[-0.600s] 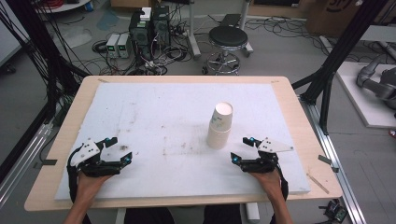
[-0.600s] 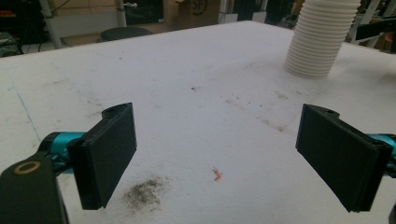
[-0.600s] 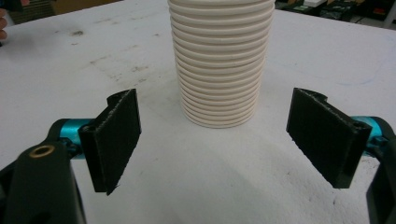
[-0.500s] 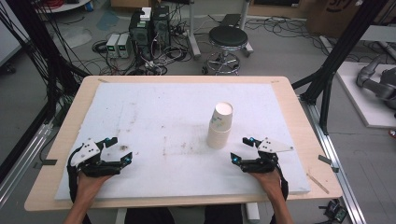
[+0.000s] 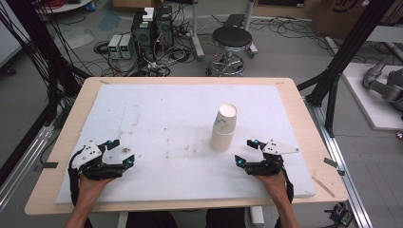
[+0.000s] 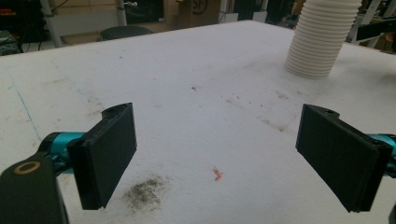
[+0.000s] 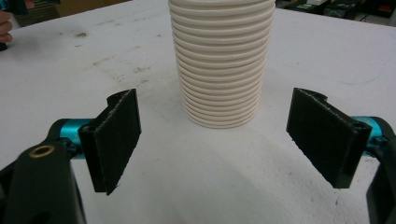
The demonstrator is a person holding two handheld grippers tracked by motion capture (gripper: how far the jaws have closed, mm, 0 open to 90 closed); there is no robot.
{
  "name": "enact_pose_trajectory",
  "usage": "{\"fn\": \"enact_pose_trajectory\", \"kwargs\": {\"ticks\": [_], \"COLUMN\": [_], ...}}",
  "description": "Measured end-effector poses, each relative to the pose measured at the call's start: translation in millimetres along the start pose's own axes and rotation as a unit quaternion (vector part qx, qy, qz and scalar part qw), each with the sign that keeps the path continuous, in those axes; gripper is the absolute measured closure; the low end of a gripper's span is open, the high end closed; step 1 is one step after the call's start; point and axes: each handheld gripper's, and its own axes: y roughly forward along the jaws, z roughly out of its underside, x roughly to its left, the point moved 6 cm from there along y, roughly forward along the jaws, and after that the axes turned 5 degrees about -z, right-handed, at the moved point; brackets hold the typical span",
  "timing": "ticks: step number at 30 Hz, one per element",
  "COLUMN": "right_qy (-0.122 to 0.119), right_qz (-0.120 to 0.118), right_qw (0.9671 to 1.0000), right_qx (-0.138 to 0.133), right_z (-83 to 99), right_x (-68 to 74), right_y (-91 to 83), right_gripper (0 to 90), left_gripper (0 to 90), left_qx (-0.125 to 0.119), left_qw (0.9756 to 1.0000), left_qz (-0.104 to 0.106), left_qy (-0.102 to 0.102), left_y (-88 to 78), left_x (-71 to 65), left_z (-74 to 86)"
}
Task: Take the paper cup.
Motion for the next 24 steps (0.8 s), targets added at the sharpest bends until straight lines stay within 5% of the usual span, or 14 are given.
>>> {"fn": "enact_pose_trajectory", "kwargs": {"ticks": [13,24], "right_qy": [0.004,-0.008], "right_qz": [-0.016,-0.015], "right_qw": [0.9999,0.9998], "right_qx": [0.002,-0.014], "right_z": [-5.6,-58.2], "right_x": [0.2,-3.7], "right_y": [-3.1,-34.7], "right_gripper": [17.9,17.9], "left_gripper": [12.3,12.3], "left_qx": [0.003,0.008], "left_qw": [1.0,0.9999], "left_qz": [0.003,0.003], "left_qy": [-0.006,-0.007], "left_y": [0.7,1.2], "left_x": [0.7,1.0], "left_z": [0.1,0.4]}}
